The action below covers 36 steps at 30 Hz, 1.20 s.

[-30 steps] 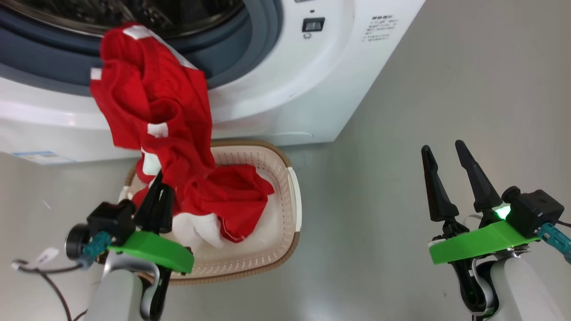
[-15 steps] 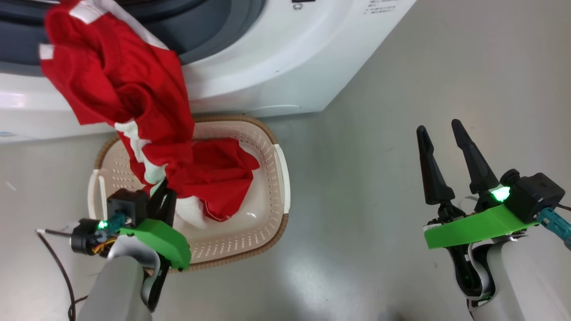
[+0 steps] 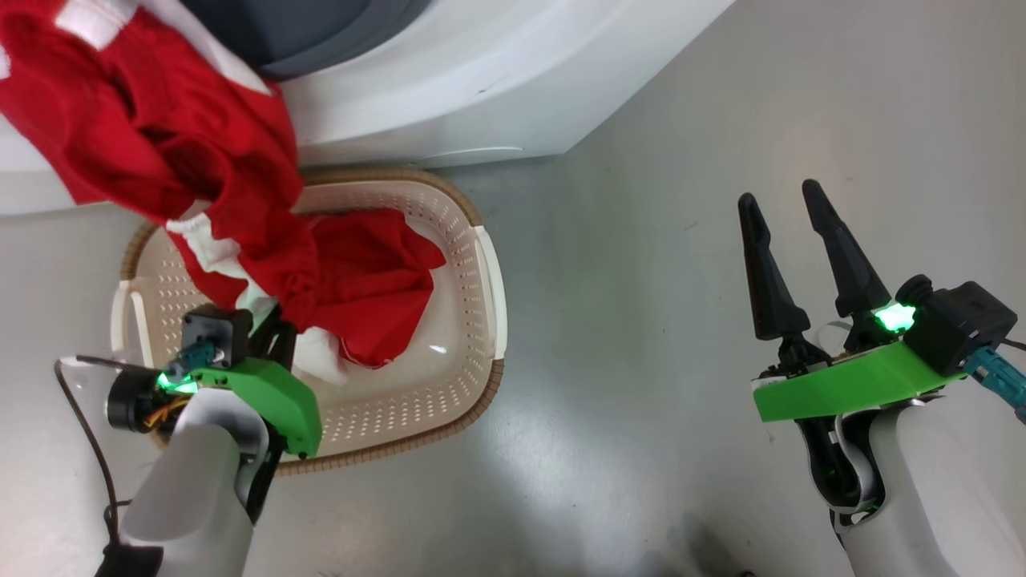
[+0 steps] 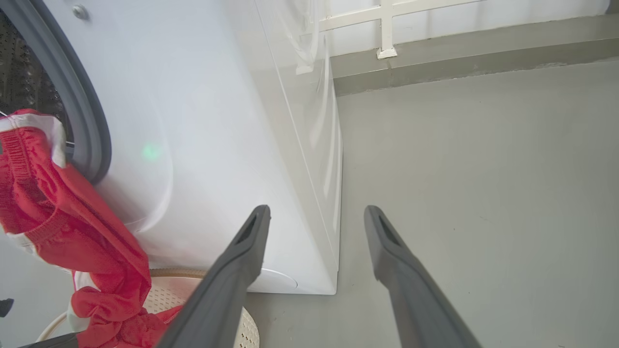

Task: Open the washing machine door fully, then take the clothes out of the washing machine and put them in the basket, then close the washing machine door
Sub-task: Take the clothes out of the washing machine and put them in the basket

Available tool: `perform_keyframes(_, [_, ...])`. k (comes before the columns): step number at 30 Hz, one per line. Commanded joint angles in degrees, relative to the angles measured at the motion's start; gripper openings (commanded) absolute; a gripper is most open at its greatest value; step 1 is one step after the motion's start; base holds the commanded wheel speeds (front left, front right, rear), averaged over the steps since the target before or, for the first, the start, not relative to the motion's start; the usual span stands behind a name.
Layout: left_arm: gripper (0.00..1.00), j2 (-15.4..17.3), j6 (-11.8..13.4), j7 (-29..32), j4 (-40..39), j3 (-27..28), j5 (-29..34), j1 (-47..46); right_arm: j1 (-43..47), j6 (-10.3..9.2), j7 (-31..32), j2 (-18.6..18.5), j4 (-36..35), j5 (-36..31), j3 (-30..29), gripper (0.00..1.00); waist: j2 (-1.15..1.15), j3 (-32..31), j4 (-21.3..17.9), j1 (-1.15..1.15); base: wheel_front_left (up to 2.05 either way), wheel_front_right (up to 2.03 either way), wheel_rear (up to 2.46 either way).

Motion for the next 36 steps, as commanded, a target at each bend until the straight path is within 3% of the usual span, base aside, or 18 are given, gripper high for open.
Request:
perform_keyframes(1, [0.93,1.98,-0.30,-0.29,0.65,0.75,-0.69,-0.35,-0.11,0.36,-0.36,0.12,-1.52,0.35,1.56,1.00,0.00,0.73,-0.39,0.00,0.00,0.00,0.00])
perform_keyframes(2, [1.00,2.04,-0.31,-0.29,1.33,0.49,-0.99,-0.79,-0.22,0.36,-0.36,0.12,-1.52,0.39,1.66,1.00,0.00,0.91,-0.48,0.00,0.00,0.00,0.00])
perform_keyframes(23, [1.00,2.68,-0.31,-0.29,5.29,-3.07,-6.18,-4.65,-1.51,0.36,-0.36,0.12,-1.09,0.52,2.11,1.00,0.00,1.38,-0.60,0.00,0.00,0.00,0.00])
perform_keyframes(36, [1.00,2.04,-0.31,-0.29,1.17,-0.94,-8.17,-1.02,-0.23,0.36,-0.36,0.13,0.43,-0.21,1.38,1.00,0.00,-4.90,1.89,0.00,0.00,0.00,0.00])
